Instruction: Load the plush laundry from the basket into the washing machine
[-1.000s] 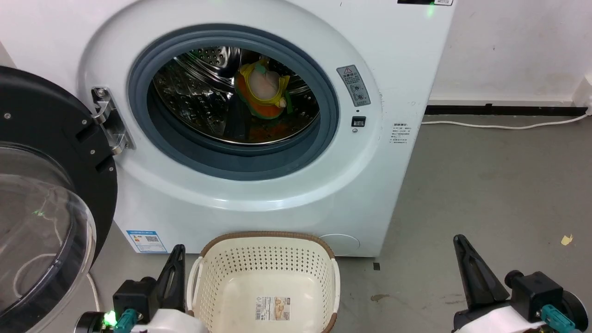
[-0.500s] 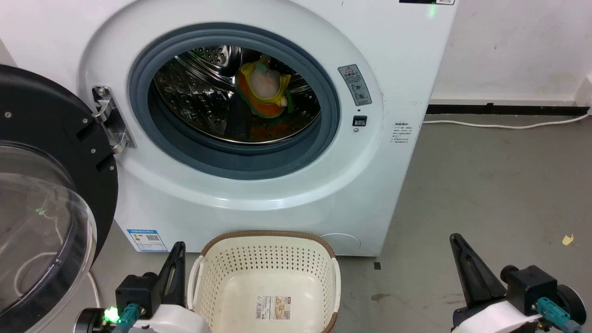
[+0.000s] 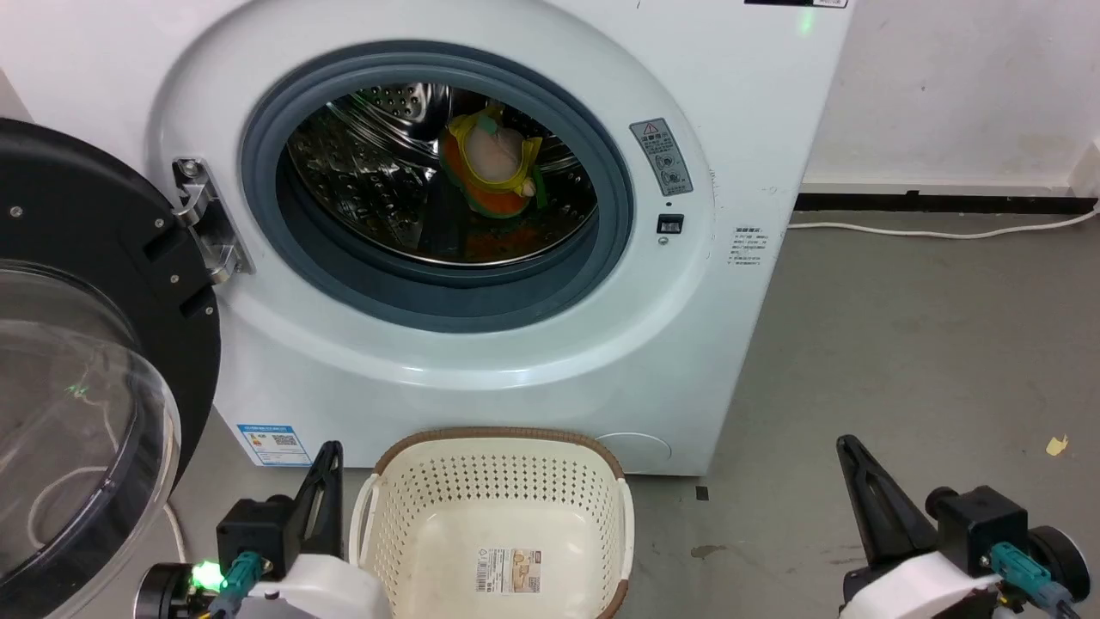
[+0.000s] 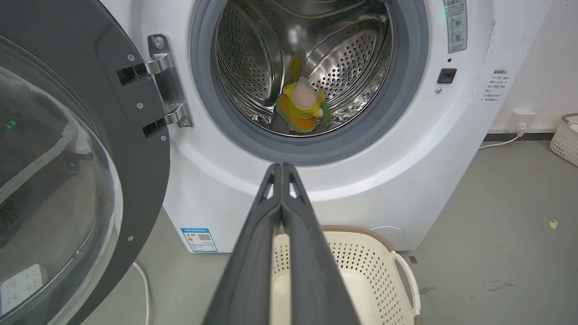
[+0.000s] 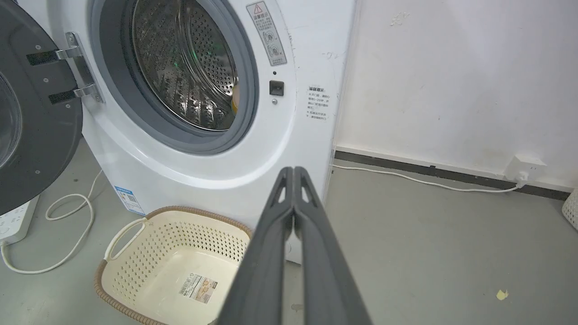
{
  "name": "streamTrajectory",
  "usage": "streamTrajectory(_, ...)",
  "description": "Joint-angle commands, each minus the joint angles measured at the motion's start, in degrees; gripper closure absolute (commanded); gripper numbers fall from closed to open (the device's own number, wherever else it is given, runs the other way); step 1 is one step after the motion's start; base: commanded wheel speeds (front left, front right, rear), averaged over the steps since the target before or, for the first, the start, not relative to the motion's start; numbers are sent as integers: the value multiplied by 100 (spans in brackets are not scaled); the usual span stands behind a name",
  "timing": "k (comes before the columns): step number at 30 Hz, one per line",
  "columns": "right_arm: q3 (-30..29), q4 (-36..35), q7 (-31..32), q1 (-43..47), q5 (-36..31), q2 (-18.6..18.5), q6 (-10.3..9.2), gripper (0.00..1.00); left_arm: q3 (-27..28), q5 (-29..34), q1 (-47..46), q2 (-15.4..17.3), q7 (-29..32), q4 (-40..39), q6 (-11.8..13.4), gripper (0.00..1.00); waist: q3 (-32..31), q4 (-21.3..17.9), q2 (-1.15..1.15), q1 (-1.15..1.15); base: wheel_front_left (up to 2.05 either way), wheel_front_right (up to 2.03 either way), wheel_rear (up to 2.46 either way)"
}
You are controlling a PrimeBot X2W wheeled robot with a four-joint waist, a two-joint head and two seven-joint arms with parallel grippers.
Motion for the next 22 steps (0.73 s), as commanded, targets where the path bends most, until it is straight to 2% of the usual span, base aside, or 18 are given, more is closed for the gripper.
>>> streamTrajectory(1,-17,31,40,-124,-46,0,3,100,27,66,-82,-29,31,-37,-28,100,1,1,0,0,0,0,0)
streamTrajectory(22,-74,135,247,-249,-166,0,3,100,146,308,-152,-148,236,-87,-83,100,18,19,0,0,0,0,0)
